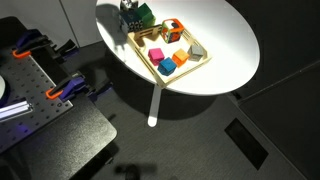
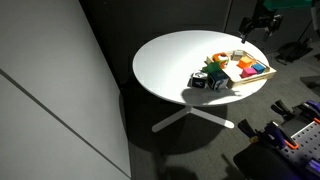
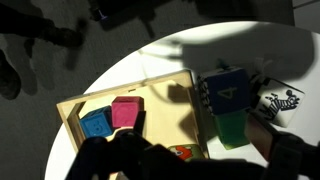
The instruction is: Remove the square toy from the box and put it on the table.
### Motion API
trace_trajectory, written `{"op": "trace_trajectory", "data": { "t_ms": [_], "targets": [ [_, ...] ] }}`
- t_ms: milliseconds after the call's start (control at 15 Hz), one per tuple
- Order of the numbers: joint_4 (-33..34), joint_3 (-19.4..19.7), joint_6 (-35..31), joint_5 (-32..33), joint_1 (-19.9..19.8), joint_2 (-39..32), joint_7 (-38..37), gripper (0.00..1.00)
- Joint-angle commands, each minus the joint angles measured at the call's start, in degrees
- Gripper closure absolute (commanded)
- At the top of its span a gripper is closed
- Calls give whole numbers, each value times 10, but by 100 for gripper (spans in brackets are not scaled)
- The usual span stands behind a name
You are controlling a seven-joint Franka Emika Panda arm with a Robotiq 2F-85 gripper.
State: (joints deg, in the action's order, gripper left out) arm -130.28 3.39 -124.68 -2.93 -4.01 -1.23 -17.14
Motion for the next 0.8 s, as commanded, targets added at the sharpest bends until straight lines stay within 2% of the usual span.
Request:
{"op": "trace_trajectory", "data": {
  "t_ms": [0,467,600,733],
  "targets": [
    [35,12,-4,18,-7,-24,20,0],
    [43,23,-53,40,-10,-24,118,0],
    [43,25,-61,59,-10,-23,118,0],
    [32,23,-60,48,-7,-20,105,0]
  ]
}}
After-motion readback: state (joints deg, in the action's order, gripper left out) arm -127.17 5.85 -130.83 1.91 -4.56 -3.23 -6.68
